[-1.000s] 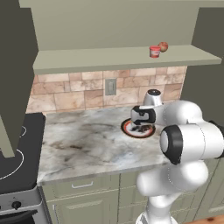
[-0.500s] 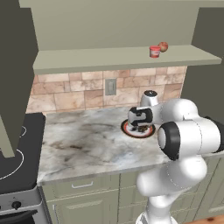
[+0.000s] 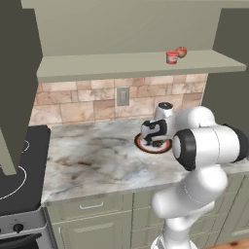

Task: Pick the avocado and bread from the counter and place them on the plate. Then pick the jam from the cabinet and place it next to the plate. Lastly close the cabinet door.

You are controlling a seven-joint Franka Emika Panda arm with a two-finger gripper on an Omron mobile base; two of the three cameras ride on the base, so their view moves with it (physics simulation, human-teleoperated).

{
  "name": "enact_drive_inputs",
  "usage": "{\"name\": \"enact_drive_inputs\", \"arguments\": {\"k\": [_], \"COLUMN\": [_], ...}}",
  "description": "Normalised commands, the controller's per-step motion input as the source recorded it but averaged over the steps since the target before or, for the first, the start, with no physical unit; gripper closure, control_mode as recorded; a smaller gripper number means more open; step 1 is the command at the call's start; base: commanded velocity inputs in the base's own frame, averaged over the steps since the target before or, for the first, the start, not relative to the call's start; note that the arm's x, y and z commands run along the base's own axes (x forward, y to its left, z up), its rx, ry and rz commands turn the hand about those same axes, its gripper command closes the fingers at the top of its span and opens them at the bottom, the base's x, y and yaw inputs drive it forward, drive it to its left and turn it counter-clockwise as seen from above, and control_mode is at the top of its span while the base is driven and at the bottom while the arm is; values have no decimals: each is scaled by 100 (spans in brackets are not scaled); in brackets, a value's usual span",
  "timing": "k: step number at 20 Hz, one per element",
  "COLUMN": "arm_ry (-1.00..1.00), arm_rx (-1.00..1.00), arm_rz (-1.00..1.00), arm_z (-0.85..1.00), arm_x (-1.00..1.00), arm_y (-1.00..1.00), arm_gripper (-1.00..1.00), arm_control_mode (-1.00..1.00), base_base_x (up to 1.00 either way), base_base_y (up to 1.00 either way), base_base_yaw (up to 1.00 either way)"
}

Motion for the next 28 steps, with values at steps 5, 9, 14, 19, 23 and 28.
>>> {"name": "enact_drive_inputs", "arguments": {"k": [5, 9, 14, 19, 23, 28], "arm_ry": [0, 0, 0, 0, 0, 0], "arm_rx": [0, 0, -1, -2, 0, 0], "arm_rz": [0, 0, 0, 0, 0, 0], "arm_z": [-9, -7, -12, -16, -12, -9], "arm_x": [14, 10, 3, 0, 2, 2], "arm_y": [0, 2, 5, 6, 3, 0], "arm_gripper": [100, 100, 100, 100, 100, 100], "arm_control_mode": [-100, -100, -100, -100, -100, -100], "base_base_x": [0, 0, 0, 0, 0, 0], "base_base_y": [0, 0, 0, 0, 0, 0], "base_base_yaw": [0, 0, 0, 0, 0, 0]}}
